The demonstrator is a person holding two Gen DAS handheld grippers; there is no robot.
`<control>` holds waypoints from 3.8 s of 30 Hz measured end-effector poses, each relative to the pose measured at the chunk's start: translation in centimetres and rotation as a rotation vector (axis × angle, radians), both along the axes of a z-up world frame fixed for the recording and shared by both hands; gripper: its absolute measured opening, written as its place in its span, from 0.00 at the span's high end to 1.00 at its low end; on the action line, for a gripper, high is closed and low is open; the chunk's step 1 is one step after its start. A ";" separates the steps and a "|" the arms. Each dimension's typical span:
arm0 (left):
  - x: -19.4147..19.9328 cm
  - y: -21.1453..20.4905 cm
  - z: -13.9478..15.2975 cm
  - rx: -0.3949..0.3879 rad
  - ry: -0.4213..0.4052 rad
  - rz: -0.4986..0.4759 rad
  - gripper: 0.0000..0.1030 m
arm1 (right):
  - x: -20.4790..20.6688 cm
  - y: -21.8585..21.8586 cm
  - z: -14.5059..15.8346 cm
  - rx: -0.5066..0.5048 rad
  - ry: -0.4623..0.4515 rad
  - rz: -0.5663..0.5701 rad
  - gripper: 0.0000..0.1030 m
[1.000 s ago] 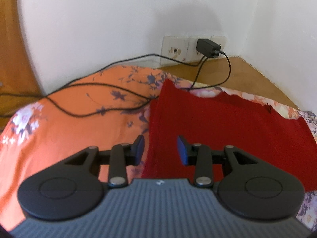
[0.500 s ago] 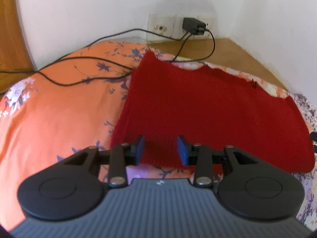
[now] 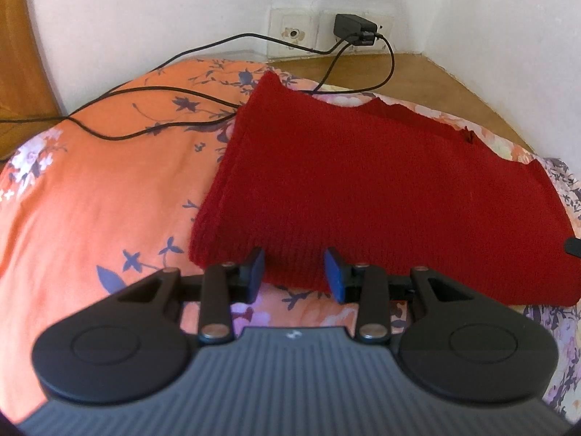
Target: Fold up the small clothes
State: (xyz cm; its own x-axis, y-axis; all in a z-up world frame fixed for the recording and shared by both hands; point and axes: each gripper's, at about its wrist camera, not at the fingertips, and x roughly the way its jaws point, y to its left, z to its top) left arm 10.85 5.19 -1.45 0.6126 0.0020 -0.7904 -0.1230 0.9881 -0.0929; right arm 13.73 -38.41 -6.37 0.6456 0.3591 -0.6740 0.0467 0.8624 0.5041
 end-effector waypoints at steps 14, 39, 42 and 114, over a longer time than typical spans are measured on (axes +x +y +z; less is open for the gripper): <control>0.3 -0.1 -0.2 0.003 0.009 -0.005 0.62 | 0.9 0.8 -0.8 -0.006 0.040 0.046 0.04; 0.2 -0.6 0.3 0.027 0.022 -0.026 0.62 | 4.1 0.1 -1.3 0.106 0.025 0.104 0.14; 0.1 -0.6 0.5 0.032 0.015 -0.030 0.62 | 4.3 -0.4 -1.1 0.135 0.026 0.091 0.31; 4.4 10.8 4.3 -0.165 -0.104 -0.204 0.62 | -0.2 35.1 13.1 -0.297 -0.320 0.470 0.33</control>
State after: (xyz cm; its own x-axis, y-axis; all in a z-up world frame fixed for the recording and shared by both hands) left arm 15.22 15.94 2.83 0.6648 -0.2532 -0.7028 0.0956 0.9619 -0.2561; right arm 13.48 -3.30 6.71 0.6504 0.4807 -0.5881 -0.4838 0.8591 0.1671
